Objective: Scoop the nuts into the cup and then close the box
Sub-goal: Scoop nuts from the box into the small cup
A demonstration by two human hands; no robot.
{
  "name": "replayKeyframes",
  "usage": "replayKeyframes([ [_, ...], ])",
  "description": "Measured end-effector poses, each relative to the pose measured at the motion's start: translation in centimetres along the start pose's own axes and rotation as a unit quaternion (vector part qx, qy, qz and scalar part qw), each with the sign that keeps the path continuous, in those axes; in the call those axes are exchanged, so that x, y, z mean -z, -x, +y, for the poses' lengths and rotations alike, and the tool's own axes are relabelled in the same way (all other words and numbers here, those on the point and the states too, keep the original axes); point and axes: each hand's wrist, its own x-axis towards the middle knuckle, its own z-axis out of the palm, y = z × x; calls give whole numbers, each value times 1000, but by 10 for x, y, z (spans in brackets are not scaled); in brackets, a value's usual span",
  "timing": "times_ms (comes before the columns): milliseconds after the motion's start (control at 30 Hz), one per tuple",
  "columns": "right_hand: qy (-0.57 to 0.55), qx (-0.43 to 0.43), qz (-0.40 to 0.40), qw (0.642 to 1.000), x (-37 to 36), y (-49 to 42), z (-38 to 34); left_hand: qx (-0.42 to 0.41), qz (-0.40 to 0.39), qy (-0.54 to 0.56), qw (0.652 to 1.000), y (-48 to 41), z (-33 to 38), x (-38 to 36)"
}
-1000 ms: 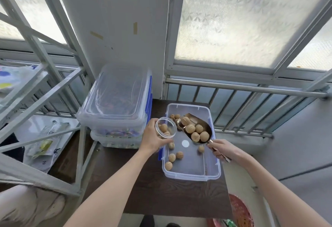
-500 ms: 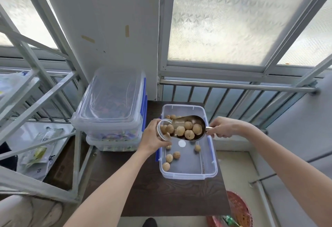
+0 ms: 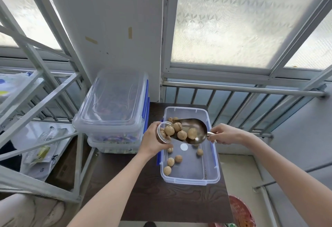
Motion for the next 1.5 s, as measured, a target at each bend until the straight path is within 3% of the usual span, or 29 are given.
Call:
replayKeyframes([
  [500, -109, 47, 14, 993, -25, -2, 27, 31, 30, 50, 998, 2, -10, 5],
  [633, -185, 44, 9, 982, -37, -1, 39, 30, 48, 65, 996, 6, -10, 6],
  [733, -214, 8, 15, 977, -49, 0, 47, 36, 76, 79, 993, 15, -11, 6],
  [900, -231, -136, 19, 963, -101, -25, 57, 48, 101, 95, 989, 38, -15, 2],
  [1100, -253, -211, -1, 944, -158, -79, 49, 98, 129, 111, 981, 68, -40, 1],
  [1500, -265, -241, 54, 932, -201, -111, 53, 148, 153, 88, 973, 81, -73, 14],
])
